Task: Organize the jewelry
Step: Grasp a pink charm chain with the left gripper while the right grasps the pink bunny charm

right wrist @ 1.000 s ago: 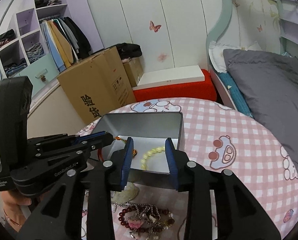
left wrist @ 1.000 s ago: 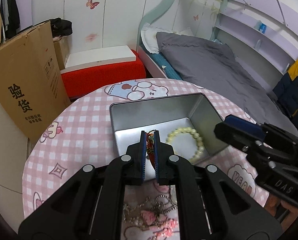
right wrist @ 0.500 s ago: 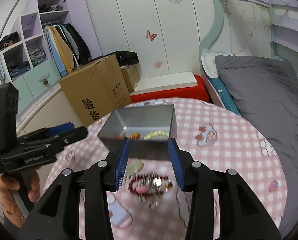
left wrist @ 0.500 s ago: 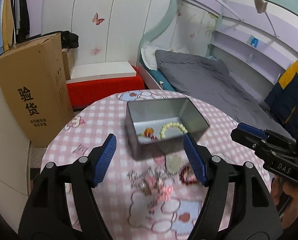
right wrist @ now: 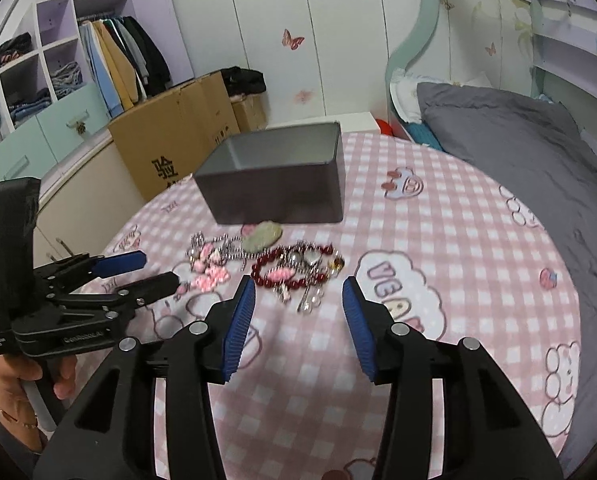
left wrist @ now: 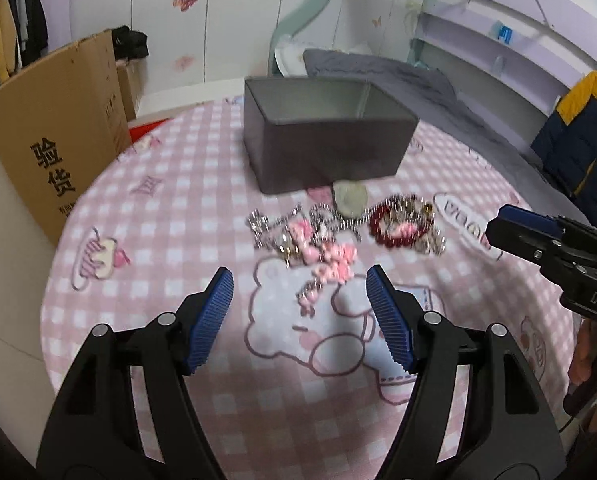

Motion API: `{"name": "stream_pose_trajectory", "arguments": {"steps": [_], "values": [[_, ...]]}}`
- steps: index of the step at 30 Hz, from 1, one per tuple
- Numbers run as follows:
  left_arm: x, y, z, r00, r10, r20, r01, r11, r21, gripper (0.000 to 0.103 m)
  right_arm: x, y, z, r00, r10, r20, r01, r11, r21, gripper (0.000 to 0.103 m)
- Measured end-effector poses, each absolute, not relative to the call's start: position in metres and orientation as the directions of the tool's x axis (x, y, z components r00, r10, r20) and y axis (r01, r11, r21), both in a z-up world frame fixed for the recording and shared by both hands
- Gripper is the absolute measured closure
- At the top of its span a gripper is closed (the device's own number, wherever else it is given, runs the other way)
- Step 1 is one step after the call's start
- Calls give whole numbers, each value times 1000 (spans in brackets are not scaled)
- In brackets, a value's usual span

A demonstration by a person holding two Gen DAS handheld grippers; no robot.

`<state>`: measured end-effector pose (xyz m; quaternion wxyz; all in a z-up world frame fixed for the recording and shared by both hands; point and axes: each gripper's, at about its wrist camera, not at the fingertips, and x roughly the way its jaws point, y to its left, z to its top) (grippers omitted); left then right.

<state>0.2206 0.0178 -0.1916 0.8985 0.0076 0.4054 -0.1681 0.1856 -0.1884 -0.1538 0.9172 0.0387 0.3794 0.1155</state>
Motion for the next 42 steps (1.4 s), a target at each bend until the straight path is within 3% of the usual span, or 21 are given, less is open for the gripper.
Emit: {"name": "stream_pose_trajectory", "arguments": {"steps": [4,6,7,9,13,35,38,39,42], "values": [[225,13,-204,580,-305,-756,316,939,-136,52,184,-186,-159,681,234,-694,-184,972,147,59],[225,12,-206,574,-313,-757,323,936,-142,55,185,-184,-159,682,228,-695,-187,973,136,59],[225,12,-205,571,-324,-754,332,932,-149,63,185,-182,-159,684,225,-694,-189,973,129,59],[227,10,-208,560,-328,-761,340,928,-150,67,187,-179,-158,684,226,-694,-195,973,124,59],[227,10,-208,554,-339,-760,347,924,-159,92,189,-169,-158,679,237,-695,-221,968,115,59],[216,65,-165,655,-374,-657,272,927,-257,92,242,-97,-196,563,255,-786,-412,911,0,59],[218,64,-164,651,-387,-653,280,922,-267,92,246,-90,-201,543,246,-803,-438,899,-21,70],[218,64,-162,653,-388,-651,281,922,-268,92,245,-90,-201,544,248,-801,-444,896,-24,81],[220,62,-160,654,-389,-649,281,921,-268,92,241,-87,-201,546,237,-804,-461,886,-52,83]]}}
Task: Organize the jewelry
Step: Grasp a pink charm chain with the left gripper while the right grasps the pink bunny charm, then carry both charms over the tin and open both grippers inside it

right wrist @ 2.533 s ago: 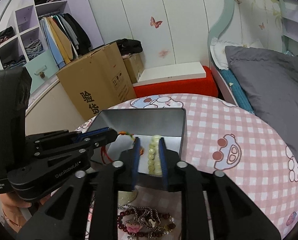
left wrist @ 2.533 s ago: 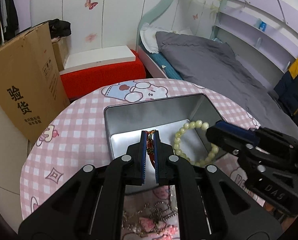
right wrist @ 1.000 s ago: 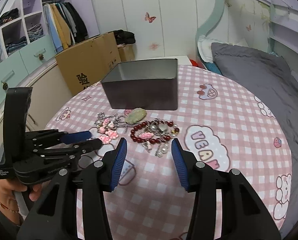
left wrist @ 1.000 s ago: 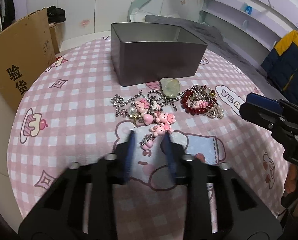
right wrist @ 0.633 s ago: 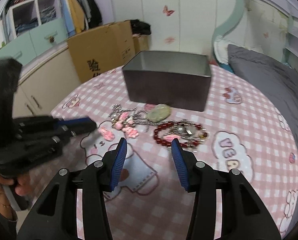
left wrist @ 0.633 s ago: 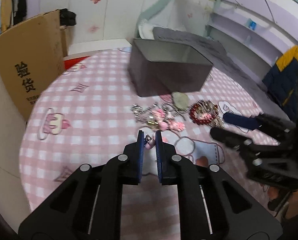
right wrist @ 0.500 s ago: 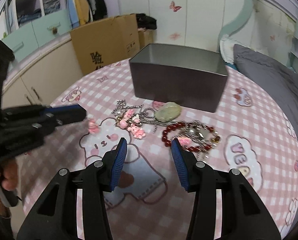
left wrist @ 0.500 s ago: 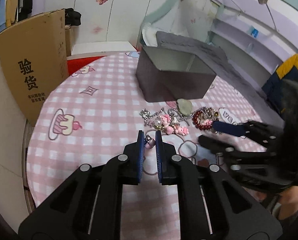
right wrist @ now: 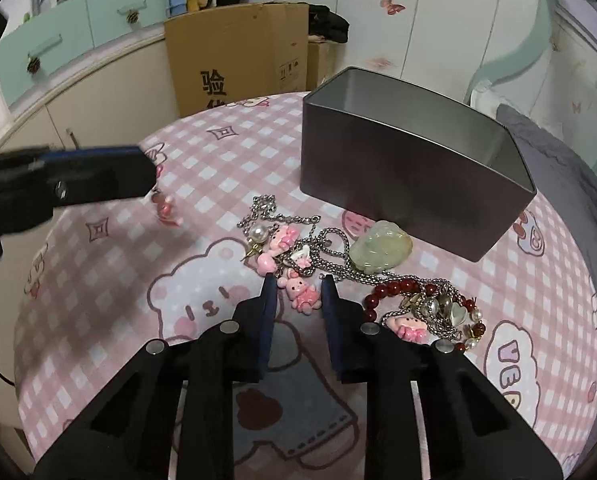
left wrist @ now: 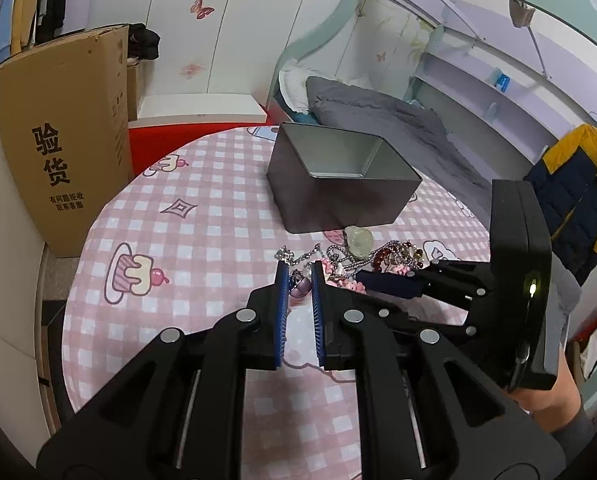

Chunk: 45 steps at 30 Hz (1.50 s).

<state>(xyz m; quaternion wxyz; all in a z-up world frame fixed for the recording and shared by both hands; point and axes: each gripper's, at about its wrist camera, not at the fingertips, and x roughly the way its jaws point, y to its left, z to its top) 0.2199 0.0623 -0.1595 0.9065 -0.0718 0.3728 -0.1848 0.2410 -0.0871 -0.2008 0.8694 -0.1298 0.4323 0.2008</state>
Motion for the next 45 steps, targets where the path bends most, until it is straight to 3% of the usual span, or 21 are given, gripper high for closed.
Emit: {"name": "stream_pose_trajectory", "arguments": {"steps": [9,24,35,45], "values": [[218,55,-147,645,-438,-626,317,899,-302,92,214,-113,-181,542,274,-794,-429,903,19,83],[283,12,-95,616,-551,-563,431,834,-346,92,251,-164,-98,678,353,-645,-352,926,136,83],[352,-10,-133,544,-505,-670,388,860,-332,92,313,-166,-122,651,340,-679,-323,933,157,83],[364,-12,-158,493,-476,-728,347,875,-338,91,321,-169,-145,612,346,-711,-316,931,181,83]]}}
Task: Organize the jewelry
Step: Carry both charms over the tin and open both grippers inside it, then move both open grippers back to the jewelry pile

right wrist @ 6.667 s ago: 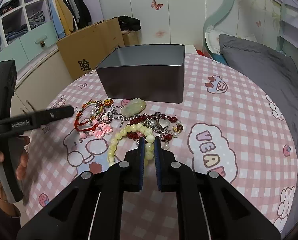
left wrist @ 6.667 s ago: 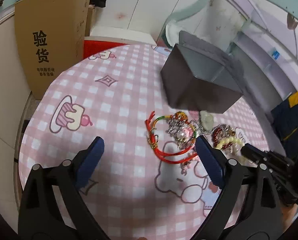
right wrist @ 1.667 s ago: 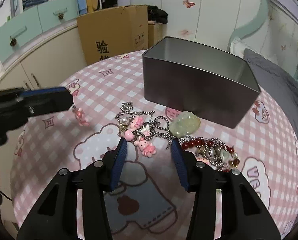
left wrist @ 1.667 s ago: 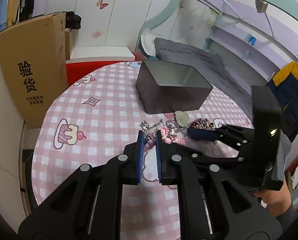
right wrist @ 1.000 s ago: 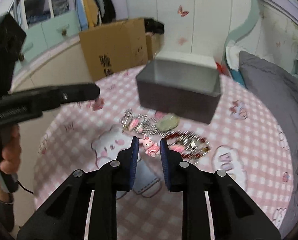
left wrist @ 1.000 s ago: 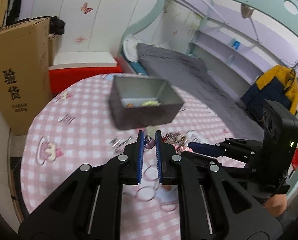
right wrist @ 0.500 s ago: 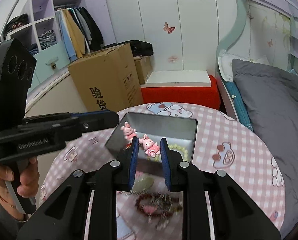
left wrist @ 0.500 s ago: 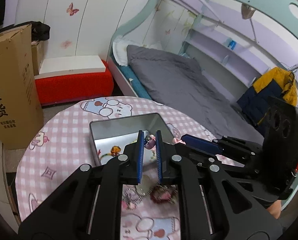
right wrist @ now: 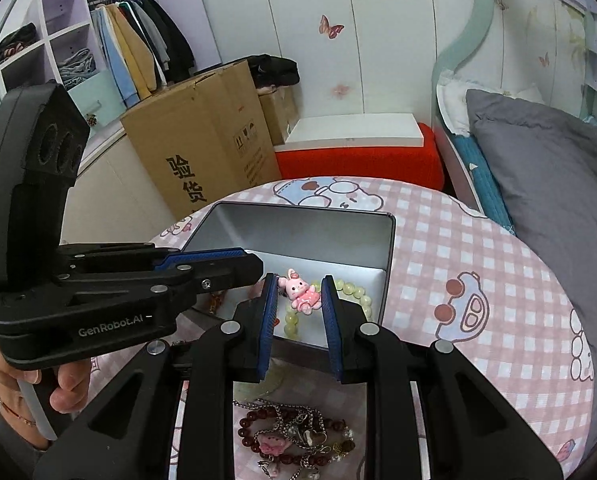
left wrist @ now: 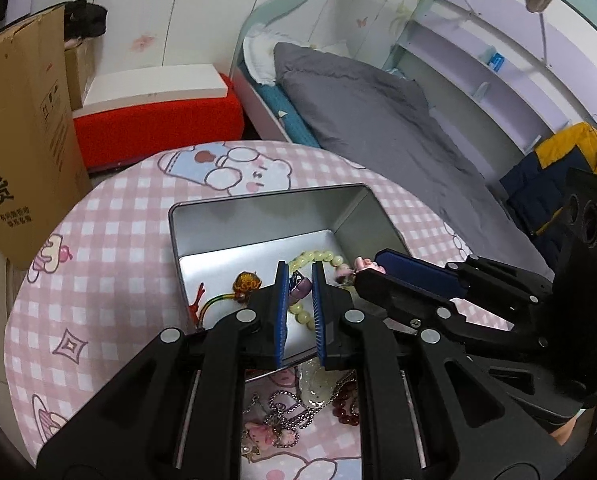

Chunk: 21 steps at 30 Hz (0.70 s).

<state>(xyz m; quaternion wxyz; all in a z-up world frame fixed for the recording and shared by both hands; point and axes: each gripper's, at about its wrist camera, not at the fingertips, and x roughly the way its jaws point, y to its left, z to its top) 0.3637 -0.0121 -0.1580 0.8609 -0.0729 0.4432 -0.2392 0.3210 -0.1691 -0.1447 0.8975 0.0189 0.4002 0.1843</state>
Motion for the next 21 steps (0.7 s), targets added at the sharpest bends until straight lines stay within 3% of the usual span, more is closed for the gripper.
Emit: {"name": "stream_pose_trajectory", "arguments": {"steps": [5,7,10,21], "values": [[363,-7,-161,480,-469,-741,330,879,-343,87,324,-170,-148,602,346,-719,-310,932,189,82],[362,-7,-160,480,-477,-737,335,875,-348,67,323,-171,-148,599,348,-721,-307,932,195,81],[356,-2,-152,507,-479,-716,331,876,-351,52,322,-172,-144,604,346,-718,-302,933,195,81],[314,22,-119,581,-474,-662,353,879,-320,52,285,-172,-107,655,363,-663,-323,927,188,81]]}}
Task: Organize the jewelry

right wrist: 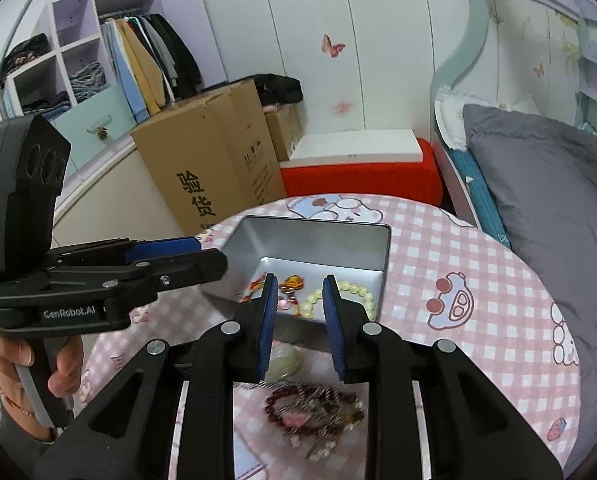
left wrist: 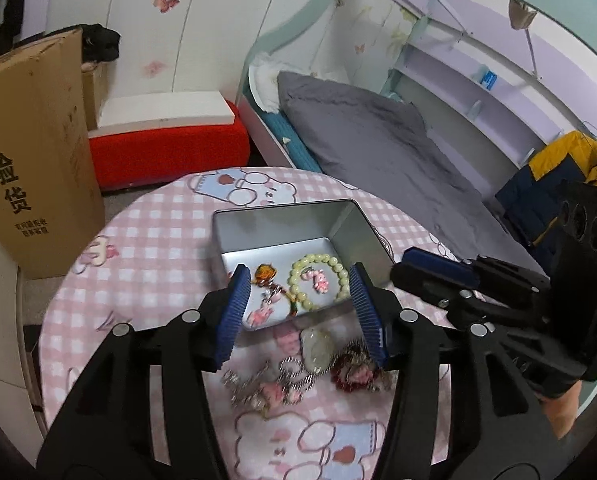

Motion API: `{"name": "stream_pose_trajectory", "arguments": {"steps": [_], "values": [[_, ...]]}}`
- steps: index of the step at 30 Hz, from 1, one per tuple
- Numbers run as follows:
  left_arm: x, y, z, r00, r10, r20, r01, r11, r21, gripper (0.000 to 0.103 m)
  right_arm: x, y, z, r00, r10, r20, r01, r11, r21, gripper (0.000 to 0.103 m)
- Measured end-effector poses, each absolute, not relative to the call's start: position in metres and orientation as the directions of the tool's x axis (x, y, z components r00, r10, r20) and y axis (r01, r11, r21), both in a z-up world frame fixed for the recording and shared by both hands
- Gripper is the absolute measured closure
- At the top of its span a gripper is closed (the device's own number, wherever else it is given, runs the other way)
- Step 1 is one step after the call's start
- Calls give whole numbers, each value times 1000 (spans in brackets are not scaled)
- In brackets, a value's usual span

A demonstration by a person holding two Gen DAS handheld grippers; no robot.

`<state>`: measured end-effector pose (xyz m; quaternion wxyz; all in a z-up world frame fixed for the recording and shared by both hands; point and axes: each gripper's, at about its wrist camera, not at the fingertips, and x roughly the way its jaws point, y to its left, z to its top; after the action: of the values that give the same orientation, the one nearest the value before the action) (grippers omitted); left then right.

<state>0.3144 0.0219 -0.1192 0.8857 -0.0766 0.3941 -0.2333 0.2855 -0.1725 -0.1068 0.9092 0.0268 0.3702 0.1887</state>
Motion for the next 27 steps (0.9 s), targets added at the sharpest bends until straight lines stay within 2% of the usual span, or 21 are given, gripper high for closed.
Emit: {"name": "stream_pose_trajectory", "arguments": {"steps": [12,18,24,27], "values": [[259,43,-149,628,-357,-691,322,928,-187,52,236,-150,-129,626,356,-693,-337,926,171,78],[248,31,-176,600,-352,-718,364,920,-147,52,224,-154,-149,599,343,-723,-301,934,194,75],[252,21,-196,578,-328,-747,371,921,-118,67,221,-160,-162,583,337,-739,-275,938,210,73],[254,17,-202,571,-322,-755,376,920,-108,68,221,-161,-166,577,338,-744,-270,938,217,72]]}}
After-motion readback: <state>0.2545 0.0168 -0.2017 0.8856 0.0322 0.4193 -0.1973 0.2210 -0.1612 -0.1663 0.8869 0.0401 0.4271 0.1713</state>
